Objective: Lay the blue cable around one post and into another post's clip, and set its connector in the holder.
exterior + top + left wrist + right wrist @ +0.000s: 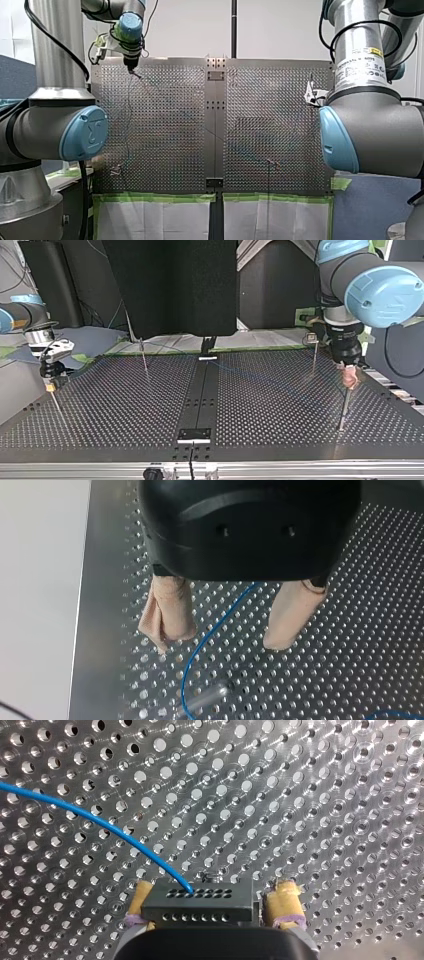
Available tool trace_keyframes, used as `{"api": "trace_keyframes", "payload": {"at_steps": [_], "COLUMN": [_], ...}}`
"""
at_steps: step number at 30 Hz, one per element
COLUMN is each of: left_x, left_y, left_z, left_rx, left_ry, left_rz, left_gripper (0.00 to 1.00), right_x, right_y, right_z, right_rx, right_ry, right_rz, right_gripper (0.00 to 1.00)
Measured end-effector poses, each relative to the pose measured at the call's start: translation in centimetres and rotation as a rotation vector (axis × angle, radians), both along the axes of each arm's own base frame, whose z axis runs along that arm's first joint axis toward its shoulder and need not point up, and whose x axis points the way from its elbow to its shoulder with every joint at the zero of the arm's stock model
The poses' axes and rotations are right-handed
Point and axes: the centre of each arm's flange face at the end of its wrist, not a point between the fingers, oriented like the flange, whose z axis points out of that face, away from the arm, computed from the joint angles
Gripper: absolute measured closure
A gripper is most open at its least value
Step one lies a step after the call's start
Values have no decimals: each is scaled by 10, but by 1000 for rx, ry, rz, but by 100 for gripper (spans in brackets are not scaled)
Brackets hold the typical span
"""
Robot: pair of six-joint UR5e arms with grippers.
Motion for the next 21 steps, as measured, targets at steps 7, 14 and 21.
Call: {"api": "trace_keyframes", "payload": {"at_steps": [7,14,21], "left_x": [-2,-2,-2], "left_y": [5,8,8], "left_z": [1,1,1], "left_rx": [-6,-10,-10], "left_ry": [-10,-19,-20], "left_rz": [57,91,91], "left_gripper": [0,0,0], "right_x": [0,0,0], "right_y": [0,0,0], "right_z": [0,0,0], "right_rx": [0,0,0], "right_ry": [0,0,0], "right_rz": [0,0,0], "right_gripper": [0,0,0]}}
